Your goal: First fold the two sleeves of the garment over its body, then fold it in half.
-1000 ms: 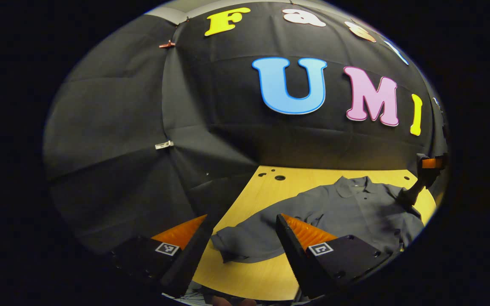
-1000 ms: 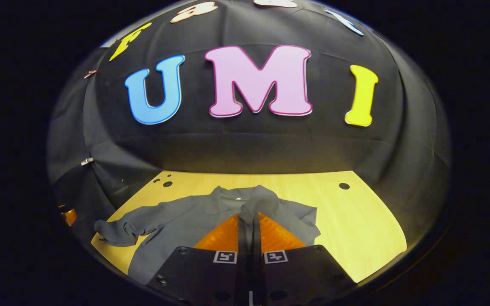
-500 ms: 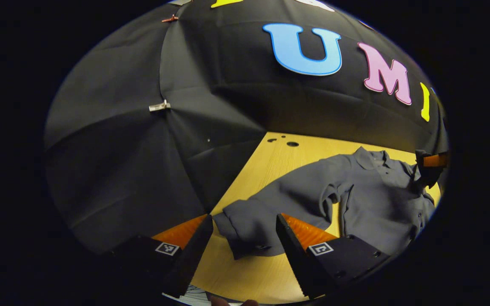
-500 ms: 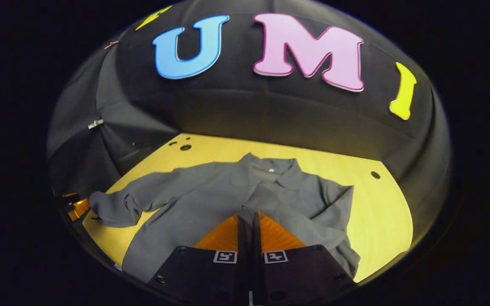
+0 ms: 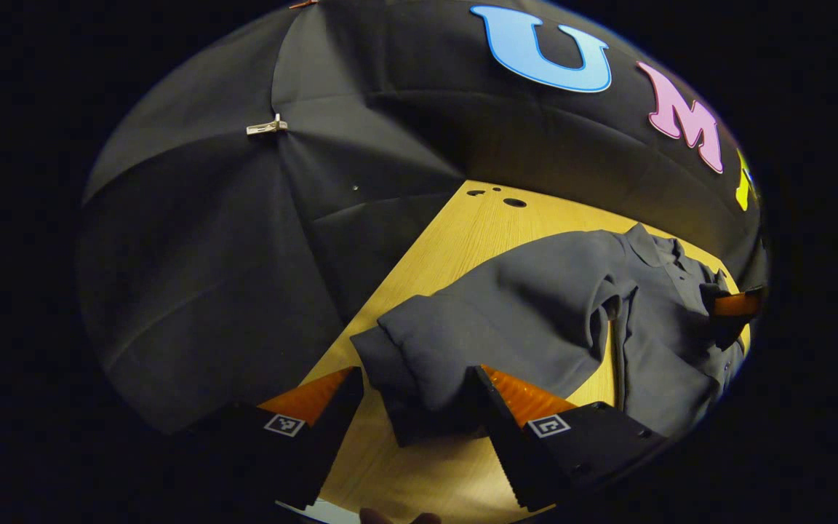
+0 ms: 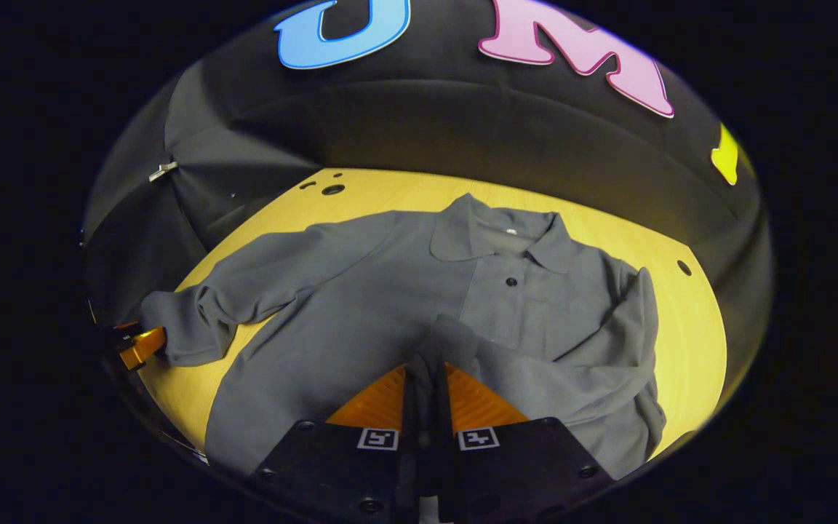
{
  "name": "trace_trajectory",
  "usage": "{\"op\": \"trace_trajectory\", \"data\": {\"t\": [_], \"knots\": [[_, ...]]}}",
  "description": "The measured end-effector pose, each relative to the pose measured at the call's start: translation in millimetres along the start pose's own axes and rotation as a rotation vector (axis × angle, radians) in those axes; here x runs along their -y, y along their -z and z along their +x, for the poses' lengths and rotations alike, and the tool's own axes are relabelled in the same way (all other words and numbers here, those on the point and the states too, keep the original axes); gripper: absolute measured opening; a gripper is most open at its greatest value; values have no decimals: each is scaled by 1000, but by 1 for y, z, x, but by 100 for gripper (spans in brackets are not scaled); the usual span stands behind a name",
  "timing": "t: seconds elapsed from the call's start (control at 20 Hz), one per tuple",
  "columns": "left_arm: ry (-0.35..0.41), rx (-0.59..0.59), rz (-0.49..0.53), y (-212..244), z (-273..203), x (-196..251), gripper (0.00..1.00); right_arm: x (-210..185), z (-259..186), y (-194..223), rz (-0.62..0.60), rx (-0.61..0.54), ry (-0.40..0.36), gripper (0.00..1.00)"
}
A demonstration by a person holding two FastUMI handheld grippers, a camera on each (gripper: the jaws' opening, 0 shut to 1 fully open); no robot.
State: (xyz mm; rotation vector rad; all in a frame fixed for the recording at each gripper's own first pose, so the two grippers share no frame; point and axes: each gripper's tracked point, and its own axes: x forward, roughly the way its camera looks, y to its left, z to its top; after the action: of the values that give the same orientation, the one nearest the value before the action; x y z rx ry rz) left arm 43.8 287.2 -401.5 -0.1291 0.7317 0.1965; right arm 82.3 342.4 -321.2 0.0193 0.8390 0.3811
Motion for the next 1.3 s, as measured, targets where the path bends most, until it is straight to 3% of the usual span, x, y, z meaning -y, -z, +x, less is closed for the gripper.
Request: {"op": "trace_trajectory", "data": {"t": [0.2, 0.25, 0.3, 0.35, 0.4, 0.45, 0.5, 0.55, 0.65, 0.8, 0.95, 1.1, 1.2, 1.3], "knots": [[1, -26, 12, 2, 8, 1, 95, -18, 6, 13, 17, -56, -55, 25], [1, -33, 13, 4, 9, 2, 95, -25, 5, 14, 26, -62, -75, 20], [2, -40, 11, 5, 11, 3, 95, -30, 5, 13, 34, -63, -95, 41], [1, -48, 10, 8, 13, 3, 95, -37, 3, 12, 45, -61, -124, 35], [-2, -60, 7, 10, 14, 3, 96, -45, 0, 10, 57, -60, -156, 38], [-5, -68, 0, 14, 16, 3, 96, -58, -3, 10, 74, -58, -205, 26], [-8, -76, -9, 15, 16, 3, 96, -66, -9, 9, 81, -61, -246, 46], [-10, -74, -10, 16, 16, 1, 96, -73, -16, 8, 78, -61, -284, 50], [-15, -78, -3, 17, 16, 2, 97, -78, -28, 8, 56, -47, -319, 50], [-3, -94, 14, 18, 17, 8, 95, -67, -45, 7, 47, -14, -305, 51], [38, -89, 41, 16, 19, 15, 81, -38, -61, 12, 72, -2, -257, 50], [33, -76, 39, 10, 25, 15, 29, -7, -76, 20, 53, 13, -197, 50], [5, -99, 5, 7, 21, 11, 15, 11, -84, 24, 71, 23, -172, 50], [-34, -68, 4, -9, 13, 2, 12, 35, -92, 28, 99, 32, -140, 50]]}}
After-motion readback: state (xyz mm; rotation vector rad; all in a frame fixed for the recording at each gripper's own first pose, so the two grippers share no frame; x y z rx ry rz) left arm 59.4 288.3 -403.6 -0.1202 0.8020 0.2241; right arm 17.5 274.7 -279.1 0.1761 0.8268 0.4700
